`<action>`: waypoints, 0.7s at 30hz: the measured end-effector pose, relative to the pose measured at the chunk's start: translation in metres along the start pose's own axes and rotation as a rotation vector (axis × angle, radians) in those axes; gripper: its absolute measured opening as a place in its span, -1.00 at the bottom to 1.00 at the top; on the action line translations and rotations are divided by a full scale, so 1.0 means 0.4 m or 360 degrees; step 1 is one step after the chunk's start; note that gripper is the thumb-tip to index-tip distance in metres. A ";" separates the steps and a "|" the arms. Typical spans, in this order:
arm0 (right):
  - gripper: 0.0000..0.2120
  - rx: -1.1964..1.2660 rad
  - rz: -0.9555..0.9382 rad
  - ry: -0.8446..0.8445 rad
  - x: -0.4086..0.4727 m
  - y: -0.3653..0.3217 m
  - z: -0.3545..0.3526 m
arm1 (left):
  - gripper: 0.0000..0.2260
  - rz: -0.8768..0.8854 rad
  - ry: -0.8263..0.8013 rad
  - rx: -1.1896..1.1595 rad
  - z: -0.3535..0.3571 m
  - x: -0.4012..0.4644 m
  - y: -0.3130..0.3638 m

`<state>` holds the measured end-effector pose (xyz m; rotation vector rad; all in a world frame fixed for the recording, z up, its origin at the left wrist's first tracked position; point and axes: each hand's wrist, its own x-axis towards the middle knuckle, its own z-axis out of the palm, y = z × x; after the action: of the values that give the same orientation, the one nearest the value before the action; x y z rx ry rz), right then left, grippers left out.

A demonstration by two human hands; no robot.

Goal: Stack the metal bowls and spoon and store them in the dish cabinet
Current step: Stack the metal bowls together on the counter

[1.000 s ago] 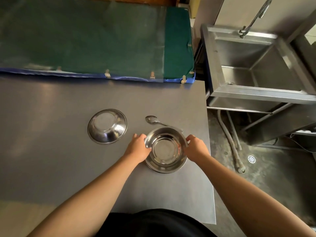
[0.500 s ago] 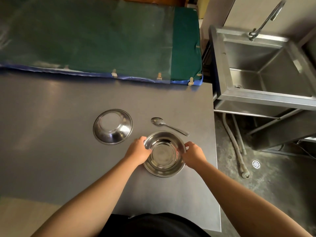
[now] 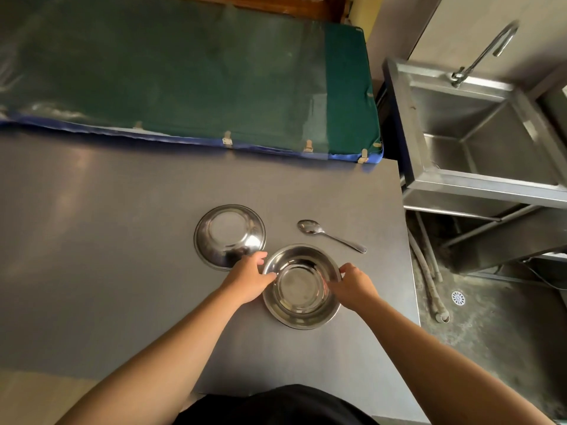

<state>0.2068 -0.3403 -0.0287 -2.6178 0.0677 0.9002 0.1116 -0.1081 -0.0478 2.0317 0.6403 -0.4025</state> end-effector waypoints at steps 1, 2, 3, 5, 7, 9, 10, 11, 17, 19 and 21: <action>-0.59 -0.0050 -0.0006 0.0038 0.002 -0.015 -0.003 | -0.42 0.0007 0.0015 -0.0010 -0.015 -0.001 -0.006; -0.54 -0.0082 -0.0022 0.0070 0.004 -0.035 -0.006 | -0.45 0.0020 0.0044 -0.0010 -0.032 -0.001 -0.014; -0.51 -0.0091 -0.0045 0.0087 0.006 -0.055 -0.009 | -0.48 0.0041 0.0085 -0.0006 -0.051 -0.001 -0.020; -0.47 -0.0088 -0.0143 0.0099 0.011 -0.104 -0.013 | -0.56 0.0073 0.0187 -0.0001 -0.092 -0.001 -0.035; -0.47 -0.0122 -0.0327 0.0106 0.019 -0.158 -0.014 | -0.60 0.0073 0.0294 0.0029 -0.136 0.002 -0.053; -0.47 -0.0172 -0.0508 0.0102 0.030 -0.216 -0.008 | -0.60 0.0069 0.0414 0.0101 -0.181 0.011 -0.078; -0.46 -0.0189 -0.0566 0.0089 0.037 -0.244 -0.004 | -0.60 0.0066 0.0476 0.0134 -0.201 0.018 -0.091; -0.46 -0.0203 -0.0602 0.0072 0.046 -0.270 0.001 | -0.60 0.0055 0.0534 0.0162 -0.220 0.026 -0.102; -0.43 -0.0078 -0.0540 -0.0108 0.115 -0.379 0.057 | -0.29 -0.0312 0.0452 0.0125 -0.303 0.094 -0.163; -0.36 -0.0007 -0.0483 -0.0197 0.140 -0.403 0.080 | -0.10 -0.0441 0.0328 0.0083 -0.321 0.116 -0.173; -0.29 0.0069 -0.0421 -0.0276 0.160 -0.420 0.101 | 0.06 -0.0498 0.0269 -0.0008 -0.331 0.139 -0.174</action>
<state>0.2615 -0.1648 -0.0414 -2.4238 -0.2940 1.0109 0.1194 0.0510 -0.0570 1.9776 1.0688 -0.4123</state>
